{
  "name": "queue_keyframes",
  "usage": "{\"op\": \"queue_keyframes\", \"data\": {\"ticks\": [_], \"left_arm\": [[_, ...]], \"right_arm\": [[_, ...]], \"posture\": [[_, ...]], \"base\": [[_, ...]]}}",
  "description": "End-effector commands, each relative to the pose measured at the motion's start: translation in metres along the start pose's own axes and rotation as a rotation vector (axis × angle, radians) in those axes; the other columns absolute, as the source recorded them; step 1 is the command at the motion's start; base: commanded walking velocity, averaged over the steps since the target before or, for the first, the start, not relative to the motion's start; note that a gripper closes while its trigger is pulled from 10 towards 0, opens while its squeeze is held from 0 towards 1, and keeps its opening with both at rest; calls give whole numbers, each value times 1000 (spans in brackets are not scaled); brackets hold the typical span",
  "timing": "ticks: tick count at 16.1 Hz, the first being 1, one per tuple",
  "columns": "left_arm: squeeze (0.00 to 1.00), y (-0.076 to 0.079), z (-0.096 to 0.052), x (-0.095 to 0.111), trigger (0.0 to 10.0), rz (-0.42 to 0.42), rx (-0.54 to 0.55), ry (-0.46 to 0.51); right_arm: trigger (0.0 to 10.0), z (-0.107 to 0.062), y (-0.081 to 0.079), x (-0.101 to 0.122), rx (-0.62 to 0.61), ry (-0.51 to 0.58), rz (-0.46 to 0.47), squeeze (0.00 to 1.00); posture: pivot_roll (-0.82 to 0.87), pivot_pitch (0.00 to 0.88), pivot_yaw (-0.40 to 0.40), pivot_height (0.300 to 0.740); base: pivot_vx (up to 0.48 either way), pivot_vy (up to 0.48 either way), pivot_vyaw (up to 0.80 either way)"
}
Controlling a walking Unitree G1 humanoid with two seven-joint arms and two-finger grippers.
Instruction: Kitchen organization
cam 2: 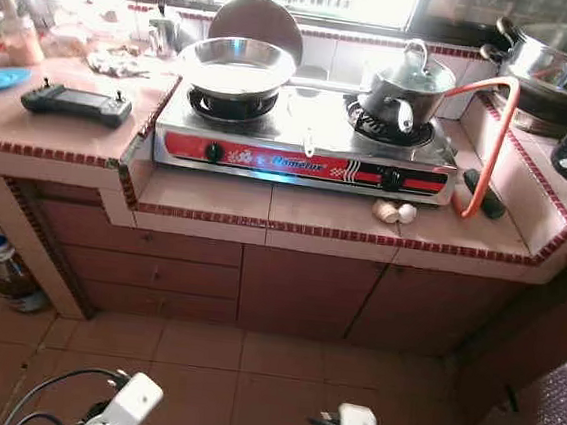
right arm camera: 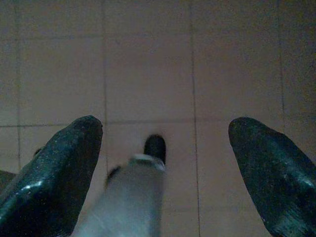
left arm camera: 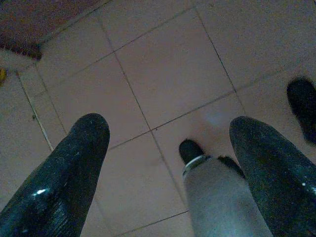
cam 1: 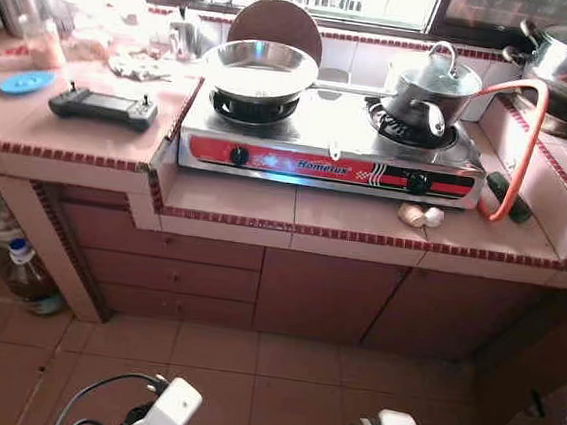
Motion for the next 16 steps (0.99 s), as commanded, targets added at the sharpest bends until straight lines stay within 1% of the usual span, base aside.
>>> {"op": "queue_keyframes", "data": {"ticks": [1,2,3,4,5,6,7,8,9,10,11,12,14,15,16], "left_arm": [[0,-2,0,-4,10000,-83,22,-10],[0,-3,0,-4,10000,-103,26,-11],[0,-4,-1,-5,10000,-153,38,-11],[0,-6,-1,-6,10000,-263,65,-7],[0,-29,0,13,10000,-276,101,51],[0,-52,-1,38,10000,-302,135,126],[0,-58,-2,48,10000,-316,145,155],[0,-61,-3,58,10000,-322,157,189],[0,-66,-5,78,10000,-335,178,252],[0,-68,-6,83,10000,-340,189,271],[0,-67,-5,89,10000,-352,168,270],[0,-61,-4,88,10000,-325,133,253],[0,-39,1,72,10000,-273,26,173],[0,-27,1,62,10000,-209,-26,150],[0,-23,2,54,10000,-183,-39,131]], "right_arm": [[10000,2,-6,10,26,23,-23,0],[10000,3,-9,13,34,29,-25,0],[10000,5,-16,23,56,46,-29,0],[10000,8,-31,42,93,80,-33,0],[10000,9,-37,50,109,92,-30,0],[10000,9,-43,58,120,113,-25,0],[10000,10,-47,63,124,128,-21,0],[10000,10,-48,71,121,154,-8,0],[10000,9,-50,88,115,206,42,0],[10000,9,-50,92,113,217,50,0],[10000,9,-48,102,101,244,61,0],[10000,9,-46,104,88,246,33,0],[10000,9,-38,96,61,224,12,0],[10000,10,-34,87,46,201,3,0],[10000,10,-32,80,43,181,-10,0]], "posture": [[214,0,-80,740],[222,0,-86,740],[234,0,-96,740],[245,0,-106,740],[245,0,-106,740],[247,0,-110,740],[247,0,-110,740],[246,0,-111,740],[235,0,-107,740],[235,0,-107,740],[227,0,-102,740],[221,0,-101,740],[217,0,-99,740],[215,0,-98,740],[213,0,-97,740]], "base": [[0,0,0],[0,0,0],[0,0,0],[0,0,0],[0,0,0],[0,0,0],[0,0,0],[0,0,0],[0,0,0],[0,0,0],[0,0,0],[0,0,0],[0,0,0],[0,0,0],[0,0,0]]}}
Point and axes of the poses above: a point about 5 cm out from each wrist's last joint towards the gripper, its own z axis pointing out of the wrist towards the gripper, its own x axis along the axis of the wrist's last joint, y = z × x, the point moved 6 cm from there along z, pointing out of the wrist towards the gripper, and after that the axes turned 2 degrees about z, right-handed, at the moved point
